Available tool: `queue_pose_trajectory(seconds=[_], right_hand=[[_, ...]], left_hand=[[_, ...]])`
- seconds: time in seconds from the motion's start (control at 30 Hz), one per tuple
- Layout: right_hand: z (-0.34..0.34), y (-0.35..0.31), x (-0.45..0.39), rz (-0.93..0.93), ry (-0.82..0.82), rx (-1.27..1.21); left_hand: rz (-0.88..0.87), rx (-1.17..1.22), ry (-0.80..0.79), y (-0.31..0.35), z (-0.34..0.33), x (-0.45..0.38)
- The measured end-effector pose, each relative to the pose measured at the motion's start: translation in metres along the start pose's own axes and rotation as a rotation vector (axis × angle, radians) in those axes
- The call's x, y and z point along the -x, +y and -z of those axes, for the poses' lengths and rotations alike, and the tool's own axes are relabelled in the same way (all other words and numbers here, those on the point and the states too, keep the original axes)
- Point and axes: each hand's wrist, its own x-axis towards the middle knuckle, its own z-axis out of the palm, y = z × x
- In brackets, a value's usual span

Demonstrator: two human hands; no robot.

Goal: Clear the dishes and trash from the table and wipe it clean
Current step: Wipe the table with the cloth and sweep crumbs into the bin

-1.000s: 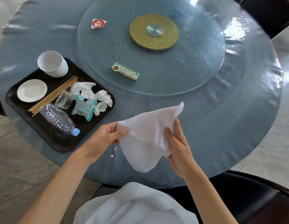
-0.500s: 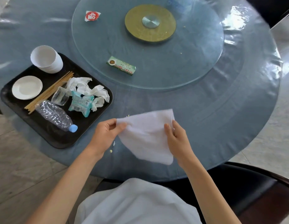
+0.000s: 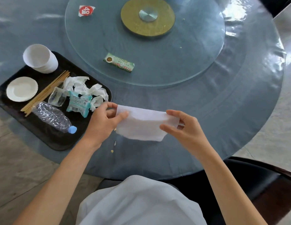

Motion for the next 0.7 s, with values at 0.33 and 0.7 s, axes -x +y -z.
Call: queue_pose_trajectory(seconds=[0.33,0.7], right_hand=[[0.023,-0.034,-0.035,0.23,0.174,0.617],[0.071,-0.113,-0.137,0.32,0.249,0.616]], left_hand=[[-0.44,-0.654,-0.091,0.039,0.011,-0.052],[-0.611,-0.635,-0.134,0.137,0.027,-0.165]])
